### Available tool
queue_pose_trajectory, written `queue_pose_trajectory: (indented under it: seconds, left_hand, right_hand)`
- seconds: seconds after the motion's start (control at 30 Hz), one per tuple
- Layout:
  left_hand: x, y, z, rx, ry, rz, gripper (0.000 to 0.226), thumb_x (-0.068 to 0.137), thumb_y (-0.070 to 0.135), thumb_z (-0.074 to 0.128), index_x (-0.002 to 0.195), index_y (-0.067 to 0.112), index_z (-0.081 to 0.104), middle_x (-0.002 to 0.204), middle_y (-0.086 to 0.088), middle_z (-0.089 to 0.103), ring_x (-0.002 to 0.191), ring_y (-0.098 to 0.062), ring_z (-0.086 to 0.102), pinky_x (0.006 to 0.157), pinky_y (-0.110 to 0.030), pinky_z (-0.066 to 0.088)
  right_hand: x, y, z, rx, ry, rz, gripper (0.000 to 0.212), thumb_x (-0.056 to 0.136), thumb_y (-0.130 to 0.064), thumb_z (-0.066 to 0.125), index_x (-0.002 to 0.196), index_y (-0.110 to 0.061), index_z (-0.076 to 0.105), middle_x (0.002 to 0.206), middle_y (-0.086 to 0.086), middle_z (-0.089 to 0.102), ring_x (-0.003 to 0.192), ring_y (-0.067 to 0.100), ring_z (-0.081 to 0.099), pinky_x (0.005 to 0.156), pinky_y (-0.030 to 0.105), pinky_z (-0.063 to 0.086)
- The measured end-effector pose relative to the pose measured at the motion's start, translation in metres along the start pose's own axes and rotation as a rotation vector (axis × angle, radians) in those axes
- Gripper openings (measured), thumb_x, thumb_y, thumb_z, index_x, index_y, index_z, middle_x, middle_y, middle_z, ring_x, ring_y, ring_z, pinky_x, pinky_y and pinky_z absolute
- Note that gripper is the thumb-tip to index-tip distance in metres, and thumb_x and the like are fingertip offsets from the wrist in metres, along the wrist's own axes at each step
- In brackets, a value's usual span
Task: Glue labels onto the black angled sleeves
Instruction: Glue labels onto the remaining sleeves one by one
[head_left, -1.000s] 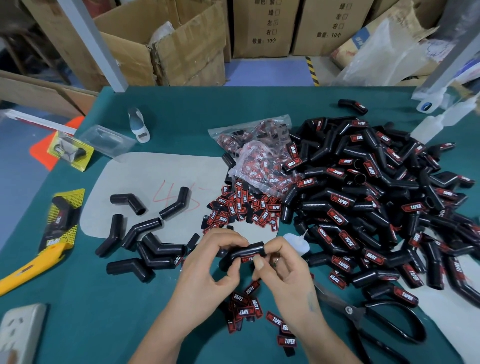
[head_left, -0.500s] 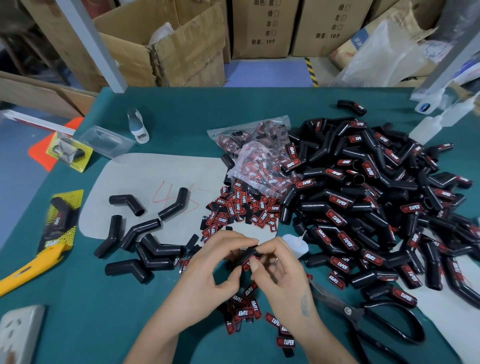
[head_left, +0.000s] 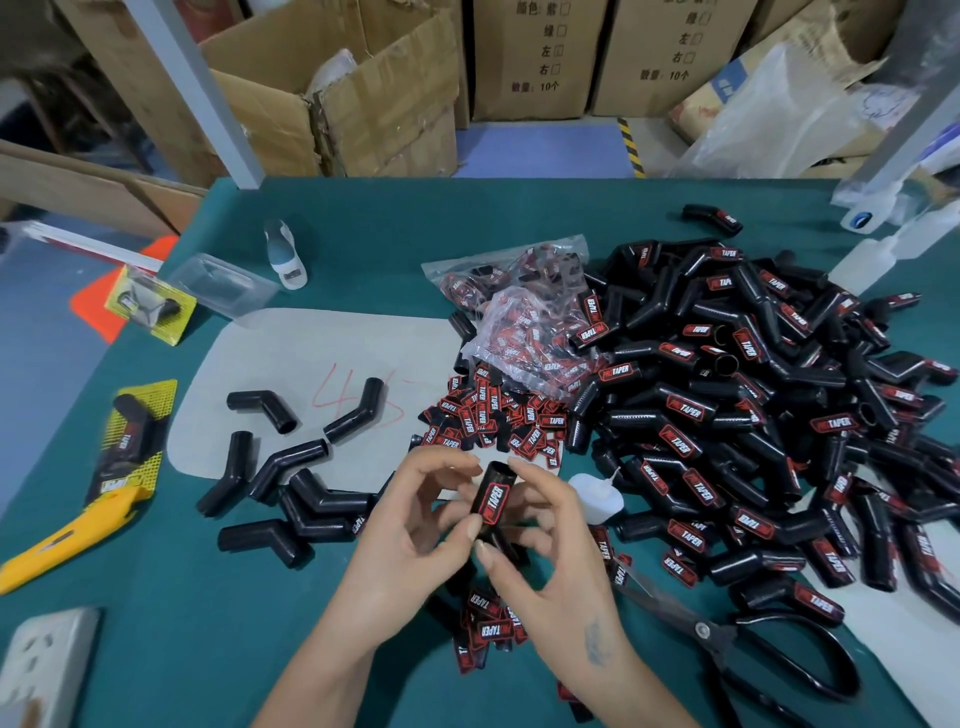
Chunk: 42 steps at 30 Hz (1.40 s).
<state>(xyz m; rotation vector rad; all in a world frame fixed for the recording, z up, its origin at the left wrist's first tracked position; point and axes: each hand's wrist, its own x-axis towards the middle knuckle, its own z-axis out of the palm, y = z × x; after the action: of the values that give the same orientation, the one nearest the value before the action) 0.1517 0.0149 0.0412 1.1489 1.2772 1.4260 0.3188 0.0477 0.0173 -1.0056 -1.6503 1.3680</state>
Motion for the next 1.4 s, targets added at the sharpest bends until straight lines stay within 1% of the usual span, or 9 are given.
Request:
queue_pose_trajectory:
  seconds: [0.2,0.33,0.47,0.63,0.73,0.83,1.0,1.27,1.4]
  left_hand:
    - [0.001,-0.003,0.002,-0.021,-0.047,0.013,0.055,0.090,-0.006,0.067,0.129,0.033,0.066,0.124,-0.004,0.056,0.113,-0.016,0.058,0.096,-0.029,0.053]
    - [0.002,0.001,-0.007,-0.001,-0.081,0.012,0.045,0.090,-0.005,0.069,0.114,0.032,0.063,0.117,0.001,0.056,0.109,-0.011,0.059,0.091,-0.024,0.055]
    - [0.004,0.006,-0.009,0.065,-0.118,0.026,0.023,0.090,0.014,0.072,0.102,0.033,0.064,0.108,-0.001,0.057,0.099,-0.013,0.059,0.086,-0.023,0.054]
    - [0.004,0.005,-0.016,0.204,-0.085,0.046,0.012,0.086,0.024,0.079,0.093,0.017,0.072,0.103,0.001,0.060,0.089,-0.028,0.061,0.075,-0.036,0.056]
    - [0.005,0.005,-0.018,0.216,-0.120,0.018,0.006,0.086,0.028,0.079,0.092,0.030,0.078,0.098,0.008,0.055,0.076,-0.022,0.055,0.069,-0.027,0.048]
    - [0.004,0.004,-0.016,0.216,-0.147,0.024,0.016,0.087,0.029,0.078,0.092,0.044,0.078,0.094,0.012,0.052,0.071,-0.010,0.050,0.066,-0.023,0.044]
    - [0.002,0.002,-0.015,0.222,-0.110,0.022,0.012,0.086,0.029,0.080,0.091,0.040,0.081,0.088,0.001,0.048,0.067,-0.012,0.045,0.060,-0.025,0.039]
    - [0.000,0.004,-0.014,0.218,-0.098,0.021,0.003,0.085,0.028,0.080,0.085,0.032,0.080,0.086,0.004,0.046,0.067,-0.018,0.045,0.058,-0.030,0.038]
    - [0.001,0.007,-0.014,0.185,-0.091,-0.047,0.008,0.084,0.034,0.079,0.080,0.026,0.079,0.085,0.005,0.047,0.069,-0.012,0.045,0.062,-0.024,0.038]
  right_hand:
    - [0.001,-0.002,-0.003,-0.064,0.014,-0.089,0.067,0.097,-0.023,0.068,0.154,-0.047,0.043,0.126,-0.014,0.056,0.121,0.021,0.061,0.103,0.022,0.048]
    - [-0.001,-0.007,-0.009,-0.003,0.025,-0.066,0.073,0.093,-0.011,0.074,0.150,-0.048,0.045,0.122,-0.013,0.071,0.120,0.011,0.066,0.099,0.016,0.048]
    - [0.000,-0.010,-0.013,-0.029,0.026,-0.084,0.071,0.092,-0.012,0.075,0.142,-0.054,0.047,0.120,-0.020,0.071,0.117,0.002,0.066,0.096,0.010,0.044]
    - [0.000,-0.008,-0.015,-0.133,-0.004,-0.100,0.073,0.093,-0.015,0.073,0.143,-0.058,0.043,0.122,-0.024,0.069,0.120,-0.004,0.062,0.097,0.004,0.038]
    - [0.001,-0.005,-0.017,-0.154,-0.002,-0.142,0.071,0.095,-0.018,0.072,0.146,-0.055,0.042,0.124,-0.019,0.065,0.123,0.008,0.062,0.100,0.011,0.041]
    - [0.002,-0.003,-0.018,-0.138,0.002,-0.175,0.063,0.096,-0.024,0.068,0.148,-0.050,0.043,0.122,-0.017,0.061,0.120,0.014,0.063,0.099,0.015,0.045]
    - [0.001,-0.002,-0.019,-0.154,-0.010,-0.225,0.060,0.098,-0.023,0.065,0.150,-0.045,0.043,0.123,-0.018,0.059,0.118,0.016,0.063,0.100,0.018,0.047]
    - [0.001,-0.004,-0.020,-0.101,-0.009,-0.223,0.062,0.096,-0.022,0.066,0.149,-0.048,0.044,0.124,-0.017,0.059,0.116,0.019,0.065,0.098,0.024,0.052]
    - [0.001,-0.003,-0.022,-0.079,0.005,-0.188,0.061,0.096,-0.028,0.067,0.149,-0.048,0.044,0.130,-0.012,0.061,0.116,0.025,0.066,0.094,0.048,0.057]
